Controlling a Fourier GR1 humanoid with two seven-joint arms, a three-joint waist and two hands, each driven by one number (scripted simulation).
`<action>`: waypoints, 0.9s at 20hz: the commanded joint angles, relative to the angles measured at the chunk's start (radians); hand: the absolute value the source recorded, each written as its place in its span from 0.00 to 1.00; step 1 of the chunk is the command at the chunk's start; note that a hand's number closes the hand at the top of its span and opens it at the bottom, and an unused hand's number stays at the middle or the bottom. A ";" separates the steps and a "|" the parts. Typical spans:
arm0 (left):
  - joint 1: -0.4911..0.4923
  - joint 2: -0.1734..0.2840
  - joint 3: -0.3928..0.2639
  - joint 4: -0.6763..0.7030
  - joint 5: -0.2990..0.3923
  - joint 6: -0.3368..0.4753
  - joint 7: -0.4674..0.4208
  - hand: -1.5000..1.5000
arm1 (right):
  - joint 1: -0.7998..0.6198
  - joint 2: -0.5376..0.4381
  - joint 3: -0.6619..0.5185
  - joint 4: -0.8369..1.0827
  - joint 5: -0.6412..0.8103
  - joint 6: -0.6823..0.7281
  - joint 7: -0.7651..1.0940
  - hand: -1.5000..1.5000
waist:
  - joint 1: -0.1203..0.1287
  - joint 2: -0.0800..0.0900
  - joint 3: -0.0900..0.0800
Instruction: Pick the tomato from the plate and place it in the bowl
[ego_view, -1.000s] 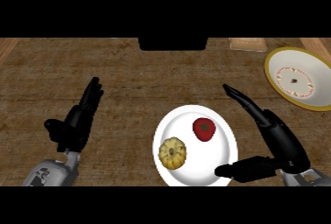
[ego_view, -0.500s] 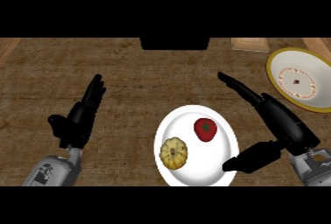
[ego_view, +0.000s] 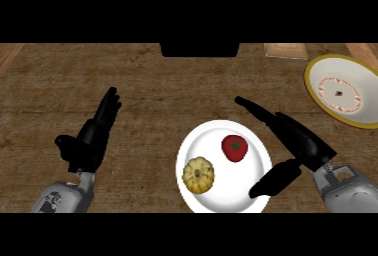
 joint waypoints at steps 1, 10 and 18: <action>0.037 -0.024 0.033 -0.042 -0.035 -0.009 0.020 0.50 | 0.061 0.052 -0.037 0.017 0.058 0.057 -0.057 0.00 | -0.002 0.000 0.000; 0.052 -0.073 0.075 0.064 -0.056 -0.081 -0.098 0.50 | 0.109 0.080 -0.171 0.008 -0.044 0.188 -0.127 0.00 | -0.004 0.000 0.000; -0.023 -0.048 0.152 -0.015 -0.075 -0.131 0.063 0.50 | 0.135 0.201 -0.178 0.038 0.003 0.208 -0.116 0.00 | -0.002 0.000 0.000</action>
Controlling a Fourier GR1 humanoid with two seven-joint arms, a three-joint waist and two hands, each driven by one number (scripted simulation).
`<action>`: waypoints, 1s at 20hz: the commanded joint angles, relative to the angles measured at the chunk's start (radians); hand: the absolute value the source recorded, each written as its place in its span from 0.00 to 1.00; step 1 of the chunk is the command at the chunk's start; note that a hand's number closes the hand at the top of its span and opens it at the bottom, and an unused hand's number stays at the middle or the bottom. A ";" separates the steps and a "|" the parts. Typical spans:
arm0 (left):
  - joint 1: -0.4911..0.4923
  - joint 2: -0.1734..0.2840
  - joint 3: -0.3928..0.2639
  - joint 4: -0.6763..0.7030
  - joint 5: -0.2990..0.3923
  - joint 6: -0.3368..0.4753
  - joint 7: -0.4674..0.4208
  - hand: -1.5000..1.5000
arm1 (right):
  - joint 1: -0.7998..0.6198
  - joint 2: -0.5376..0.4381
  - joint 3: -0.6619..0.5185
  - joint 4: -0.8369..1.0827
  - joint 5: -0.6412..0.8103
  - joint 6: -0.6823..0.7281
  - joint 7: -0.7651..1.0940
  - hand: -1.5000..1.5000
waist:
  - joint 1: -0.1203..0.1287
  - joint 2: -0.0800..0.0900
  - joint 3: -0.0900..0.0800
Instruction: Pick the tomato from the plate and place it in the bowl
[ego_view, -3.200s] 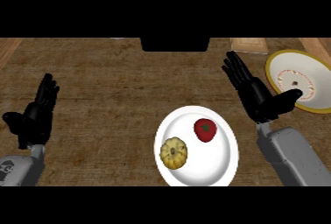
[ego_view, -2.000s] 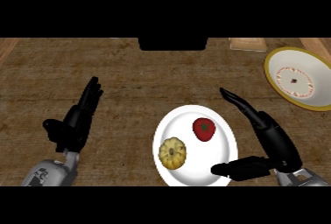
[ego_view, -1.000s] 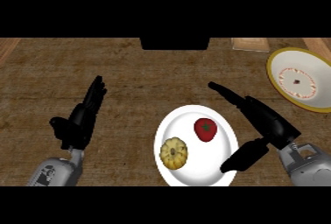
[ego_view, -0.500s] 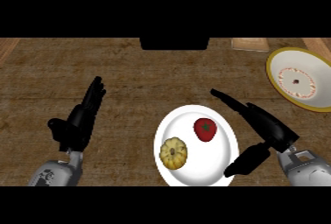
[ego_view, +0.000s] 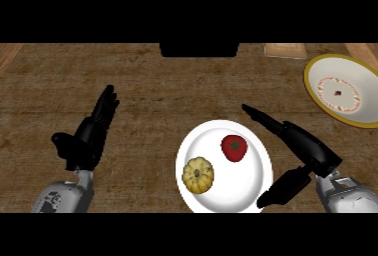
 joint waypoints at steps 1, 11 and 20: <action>-0.031 -0.047 0.015 0.060 -0.040 -0.018 -0.026 0.50 | -0.010 0.061 -0.022 0.043 0.024 0.035 -0.011 0.00 | 0.000 0.001 0.000; 0.013 -0.079 0.050 0.009 -0.092 -0.048 -0.011 0.50 | 0.006 0.145 -0.050 0.177 0.127 0.049 -0.102 0.00 | 0.001 0.000 0.000; -0.024 -0.102 0.078 0.052 -0.087 -0.073 -0.017 0.50 | -0.024 0.137 -0.038 0.317 0.327 -0.054 -0.216 0.00 | 0.000 0.001 0.000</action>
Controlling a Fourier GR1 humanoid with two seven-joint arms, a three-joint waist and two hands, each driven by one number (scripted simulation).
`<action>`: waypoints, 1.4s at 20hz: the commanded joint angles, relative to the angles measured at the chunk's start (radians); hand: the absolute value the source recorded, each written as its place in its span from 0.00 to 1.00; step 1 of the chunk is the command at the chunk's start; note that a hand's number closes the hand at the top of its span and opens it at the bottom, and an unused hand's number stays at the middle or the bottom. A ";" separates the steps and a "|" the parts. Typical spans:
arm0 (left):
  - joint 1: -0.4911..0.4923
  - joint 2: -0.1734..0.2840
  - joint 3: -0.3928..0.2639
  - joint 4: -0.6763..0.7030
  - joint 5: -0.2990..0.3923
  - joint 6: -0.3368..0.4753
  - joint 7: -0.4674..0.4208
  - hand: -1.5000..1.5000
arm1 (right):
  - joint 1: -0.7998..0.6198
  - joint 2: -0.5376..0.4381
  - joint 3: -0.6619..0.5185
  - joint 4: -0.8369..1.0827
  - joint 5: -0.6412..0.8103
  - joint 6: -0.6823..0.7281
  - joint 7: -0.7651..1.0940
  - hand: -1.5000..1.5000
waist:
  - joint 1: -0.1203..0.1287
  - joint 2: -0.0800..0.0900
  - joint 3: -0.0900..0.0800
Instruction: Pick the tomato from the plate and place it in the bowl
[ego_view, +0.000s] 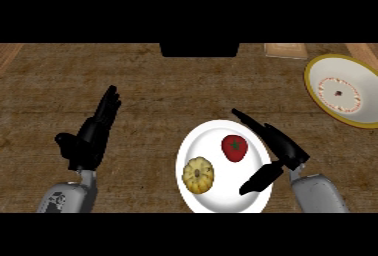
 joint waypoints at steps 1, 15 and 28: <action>0.013 -0.009 -0.009 -0.019 -0.018 0.003 0.021 0.50 | -0.028 -0.013 0.010 0.104 0.127 -0.069 -0.079 0.00 | 0.003 0.000 0.000; -0.040 -0.020 0.050 0.036 -0.015 -0.030 0.009 0.50 | -0.094 0.012 0.129 0.245 0.296 -0.057 -0.284 1.00 | -0.001 0.001 0.000; 0.013 -0.032 0.049 0.007 -0.031 -0.032 -0.011 0.50 | 0.127 -0.129 -0.172 0.015 0.089 -0.019 -0.280 1.00 | -0.021 -0.003 -0.001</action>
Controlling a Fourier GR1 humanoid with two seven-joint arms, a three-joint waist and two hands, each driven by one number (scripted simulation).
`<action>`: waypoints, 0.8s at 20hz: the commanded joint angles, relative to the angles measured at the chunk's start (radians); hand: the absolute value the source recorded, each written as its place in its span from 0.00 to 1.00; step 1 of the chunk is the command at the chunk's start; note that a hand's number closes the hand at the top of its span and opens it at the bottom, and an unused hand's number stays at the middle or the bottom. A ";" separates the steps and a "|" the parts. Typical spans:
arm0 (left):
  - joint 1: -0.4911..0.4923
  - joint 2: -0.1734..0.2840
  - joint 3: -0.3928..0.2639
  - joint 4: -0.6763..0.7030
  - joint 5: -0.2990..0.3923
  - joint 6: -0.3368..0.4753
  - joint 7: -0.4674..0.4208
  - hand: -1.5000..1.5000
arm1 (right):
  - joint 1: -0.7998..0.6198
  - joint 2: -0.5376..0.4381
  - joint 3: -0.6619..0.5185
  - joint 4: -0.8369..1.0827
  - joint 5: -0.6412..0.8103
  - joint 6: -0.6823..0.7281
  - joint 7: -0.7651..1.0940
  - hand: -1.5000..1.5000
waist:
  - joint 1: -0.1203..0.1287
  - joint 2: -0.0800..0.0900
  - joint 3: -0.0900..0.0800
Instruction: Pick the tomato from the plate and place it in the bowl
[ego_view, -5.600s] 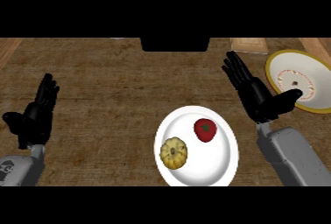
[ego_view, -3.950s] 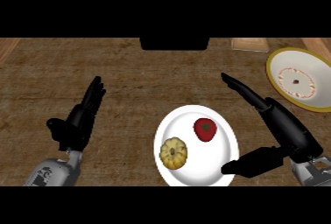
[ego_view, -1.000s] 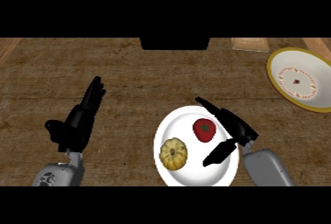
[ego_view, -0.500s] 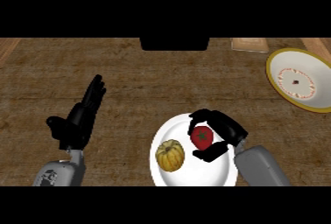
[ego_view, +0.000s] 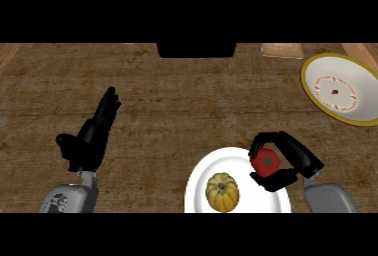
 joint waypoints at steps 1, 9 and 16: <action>0.027 -0.007 0.001 0.022 0.004 -0.010 -0.039 0.50 | 0.103 -0.040 -0.117 -0.097 -0.103 0.011 -0.004 1.00 | -0.003 0.002 0.000; -0.034 0.027 0.055 0.042 0.026 -0.029 -0.006 0.50 | 0.176 0.019 -0.166 -0.440 -0.188 -0.052 -0.035 1.00 | -0.008 0.001 0.000; 0.006 -0.015 -0.001 0.003 -0.022 0.007 0.011 0.50 | 0.174 -0.007 -0.221 -0.790 -0.164 -0.087 0.185 1.00 | 0.003 0.001 0.000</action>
